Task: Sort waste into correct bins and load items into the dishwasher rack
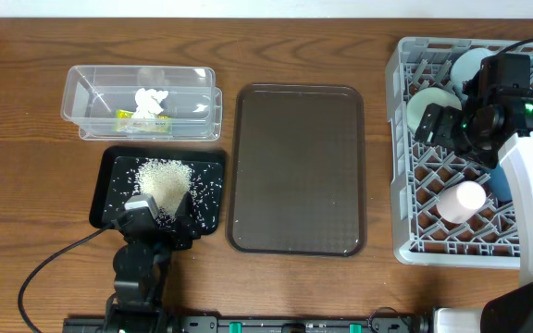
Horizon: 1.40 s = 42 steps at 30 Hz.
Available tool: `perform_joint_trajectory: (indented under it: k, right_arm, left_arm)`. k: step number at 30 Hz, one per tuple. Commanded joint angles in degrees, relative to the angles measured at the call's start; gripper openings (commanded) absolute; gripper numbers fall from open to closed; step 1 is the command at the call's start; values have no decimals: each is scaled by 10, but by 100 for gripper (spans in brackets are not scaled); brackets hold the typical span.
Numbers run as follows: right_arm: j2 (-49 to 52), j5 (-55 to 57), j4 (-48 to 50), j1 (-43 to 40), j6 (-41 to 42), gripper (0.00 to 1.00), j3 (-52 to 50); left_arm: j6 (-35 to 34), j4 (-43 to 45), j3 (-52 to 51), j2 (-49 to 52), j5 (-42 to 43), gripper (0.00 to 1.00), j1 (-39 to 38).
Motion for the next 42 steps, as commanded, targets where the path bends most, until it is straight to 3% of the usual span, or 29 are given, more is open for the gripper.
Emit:
perform_joint_trajectory:
  k: [1,7,13,19,42]
  right_arm:
    - [-5,0,1,0,7,99,1]
    - [-5,0,1,0,7,99,1]
    - [-5,0,1,0,7,99,1]
    - [-5,0,1,0,7,99,1]
    - [-5,0,1,0,7,99,1]
  left_arm:
    - [11,11,-22,-14,-19,88,-2]
    - [12,57,-42,-33,-19,88,-2]
    - [12,58,-42,-59,-44,88,-1]
    - [55,56,-42,-83,-45,88,3]
    - [54,54,-42,-81,-29,88,23]
